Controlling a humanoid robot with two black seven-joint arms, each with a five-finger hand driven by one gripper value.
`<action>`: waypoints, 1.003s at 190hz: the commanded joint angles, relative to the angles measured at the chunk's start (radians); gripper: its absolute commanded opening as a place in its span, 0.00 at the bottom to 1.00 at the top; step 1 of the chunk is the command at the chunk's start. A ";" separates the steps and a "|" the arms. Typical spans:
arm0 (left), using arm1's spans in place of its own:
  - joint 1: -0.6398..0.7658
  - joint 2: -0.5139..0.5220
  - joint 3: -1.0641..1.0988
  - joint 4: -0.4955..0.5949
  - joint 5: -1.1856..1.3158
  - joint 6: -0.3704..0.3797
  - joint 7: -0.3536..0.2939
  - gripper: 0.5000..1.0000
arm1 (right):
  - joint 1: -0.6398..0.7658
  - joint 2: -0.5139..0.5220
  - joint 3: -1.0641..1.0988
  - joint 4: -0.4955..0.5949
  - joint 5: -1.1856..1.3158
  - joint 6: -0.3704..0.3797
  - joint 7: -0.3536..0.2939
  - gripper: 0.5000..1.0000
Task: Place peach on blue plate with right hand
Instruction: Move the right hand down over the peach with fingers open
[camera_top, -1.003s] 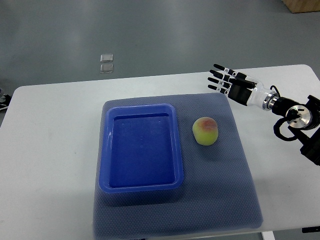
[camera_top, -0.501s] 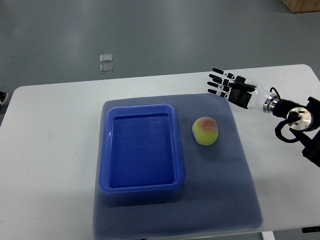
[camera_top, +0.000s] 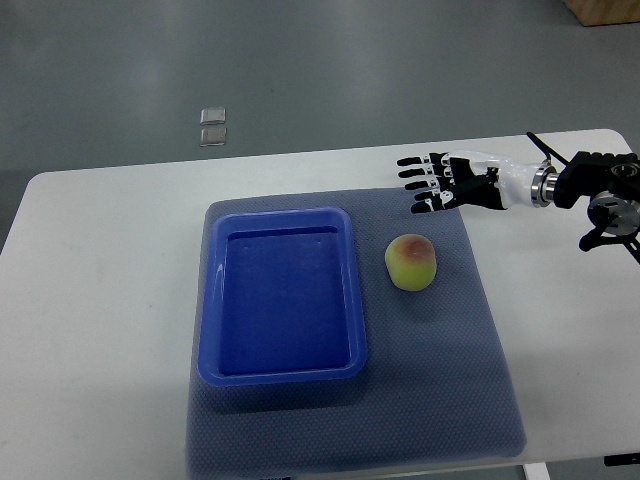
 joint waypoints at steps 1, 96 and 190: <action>0.000 0.000 0.001 -0.001 0.000 0.000 0.000 1.00 | 0.013 -0.047 0.002 0.072 -0.148 0.000 0.000 0.86; 0.000 0.000 0.001 -0.001 0.000 0.000 0.000 1.00 | 0.025 -0.107 -0.023 0.224 -0.523 0.000 0.000 0.86; 0.000 0.000 0.001 -0.001 0.000 0.000 0.000 1.00 | 0.029 -0.087 -0.100 0.275 -0.602 0.000 -0.002 0.86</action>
